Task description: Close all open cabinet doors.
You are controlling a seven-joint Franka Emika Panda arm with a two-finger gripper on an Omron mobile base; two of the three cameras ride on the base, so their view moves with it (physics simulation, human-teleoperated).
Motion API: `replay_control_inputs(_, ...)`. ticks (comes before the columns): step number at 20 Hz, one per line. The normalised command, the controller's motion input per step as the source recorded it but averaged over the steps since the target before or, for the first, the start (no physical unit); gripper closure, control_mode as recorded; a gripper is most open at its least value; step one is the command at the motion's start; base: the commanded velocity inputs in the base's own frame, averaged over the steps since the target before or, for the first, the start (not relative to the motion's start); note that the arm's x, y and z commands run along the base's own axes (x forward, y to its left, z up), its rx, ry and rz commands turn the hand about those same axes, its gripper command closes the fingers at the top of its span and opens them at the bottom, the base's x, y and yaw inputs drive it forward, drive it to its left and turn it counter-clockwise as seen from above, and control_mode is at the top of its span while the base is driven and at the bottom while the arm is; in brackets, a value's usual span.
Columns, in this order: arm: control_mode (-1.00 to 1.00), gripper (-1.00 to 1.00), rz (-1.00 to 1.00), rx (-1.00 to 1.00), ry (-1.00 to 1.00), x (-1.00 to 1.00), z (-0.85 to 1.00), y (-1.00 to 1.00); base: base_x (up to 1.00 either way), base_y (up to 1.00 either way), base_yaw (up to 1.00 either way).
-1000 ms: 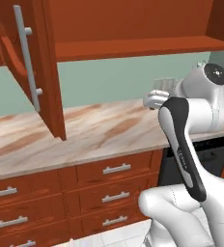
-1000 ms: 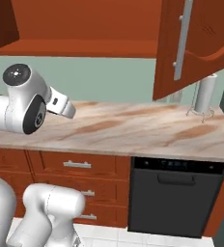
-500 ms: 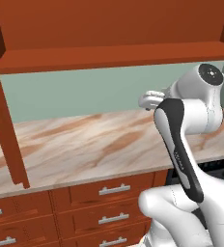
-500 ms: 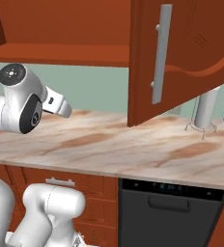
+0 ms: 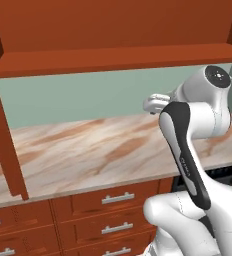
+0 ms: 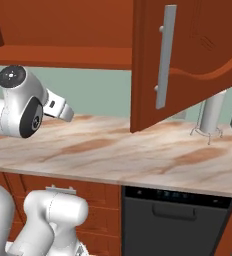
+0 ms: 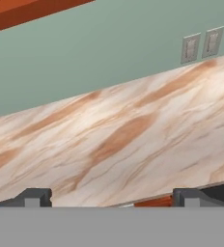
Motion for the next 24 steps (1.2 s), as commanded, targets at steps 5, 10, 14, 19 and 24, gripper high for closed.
replay_control_inputs(5,1.0,-1.0,0.0,0.0,0.0,0.0,0.0,0.0,-0.35,0.04,-0.02)
replay_control_inputs(10,1.0,-1.0,0.0,0.0,0.0,0.0,0.0,0.0,-0.47,0.18,0.05)
replay_control_inputs(14,1.0,-1.0,0.0,0.0,0.0,0.0,0.0,0.0,-0.34,0.19,0.08)
replay_control_inputs(19,1.0,-1.0,0.0,0.0,0.0,0.0,0.0,0.0,-0.17,0.44,0.0)
replay_control_inputs(24,1.0,-1.0,0.0,0.0,0.0,0.0,0.0,0.0,-0.06,0.38,0.0)
